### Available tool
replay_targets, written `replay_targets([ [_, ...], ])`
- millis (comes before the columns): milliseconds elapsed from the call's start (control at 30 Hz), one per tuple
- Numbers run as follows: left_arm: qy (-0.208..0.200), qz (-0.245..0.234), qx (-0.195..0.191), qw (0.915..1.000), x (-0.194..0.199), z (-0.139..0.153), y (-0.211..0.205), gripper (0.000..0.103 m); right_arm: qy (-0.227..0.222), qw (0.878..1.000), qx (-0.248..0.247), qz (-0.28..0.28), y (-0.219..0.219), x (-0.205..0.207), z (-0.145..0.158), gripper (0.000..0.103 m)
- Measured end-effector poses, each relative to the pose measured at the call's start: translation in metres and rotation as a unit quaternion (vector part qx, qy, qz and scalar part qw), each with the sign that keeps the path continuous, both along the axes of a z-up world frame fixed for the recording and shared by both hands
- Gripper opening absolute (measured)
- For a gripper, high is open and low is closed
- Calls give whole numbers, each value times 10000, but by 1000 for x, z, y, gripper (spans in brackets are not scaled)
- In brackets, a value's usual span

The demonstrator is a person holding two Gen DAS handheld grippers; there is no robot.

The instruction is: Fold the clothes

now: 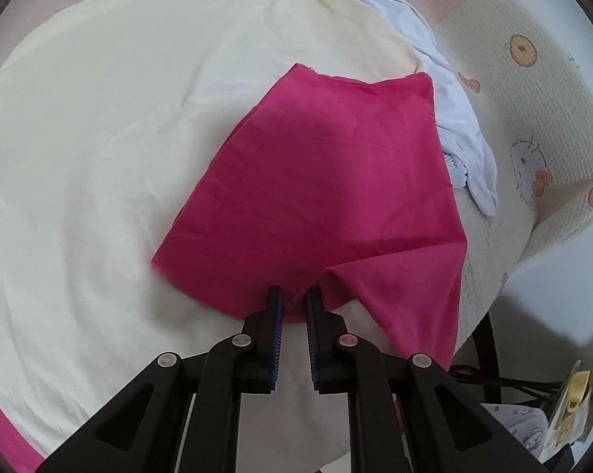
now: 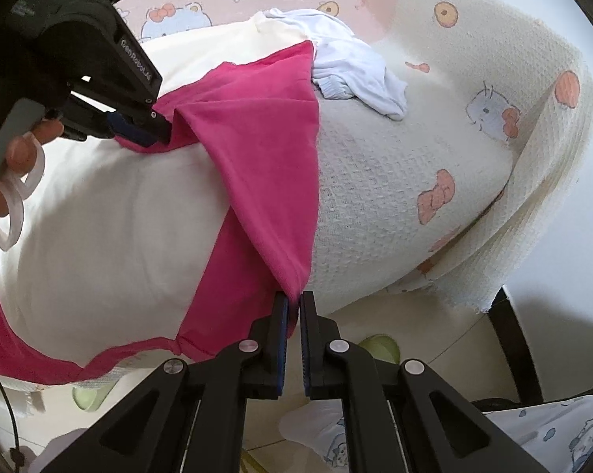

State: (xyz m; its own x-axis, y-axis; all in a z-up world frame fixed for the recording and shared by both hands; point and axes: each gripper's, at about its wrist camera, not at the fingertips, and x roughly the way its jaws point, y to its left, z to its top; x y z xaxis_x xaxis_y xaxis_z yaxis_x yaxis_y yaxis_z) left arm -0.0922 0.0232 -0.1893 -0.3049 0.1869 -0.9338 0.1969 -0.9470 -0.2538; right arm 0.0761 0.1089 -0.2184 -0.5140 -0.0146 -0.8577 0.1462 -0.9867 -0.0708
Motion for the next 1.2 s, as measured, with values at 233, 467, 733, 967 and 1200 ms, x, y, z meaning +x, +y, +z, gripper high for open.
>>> replay_targets([
  [233,303,-1587,-1621,9735,8,5,53,14,-86,9999,-131,-34,5,-3,-4,4],
  [467,177,-1775,-1155,9771,3,24,53,14,-32,9991,-401,-110,9,-2,1,8],
  [733,481,-2584,-1255,9566,1,33,70,78,448,9978,-481,-42,3,-4,20,50],
  [967,917,-2889,-1794,9359,-8,20,88,78,540,9984,61,163,-17,-10,15,50],
  [1200,1398,-3276,-2637,8964,-5,13,113,78,646,9951,717,211,-33,-15,5,50],
])
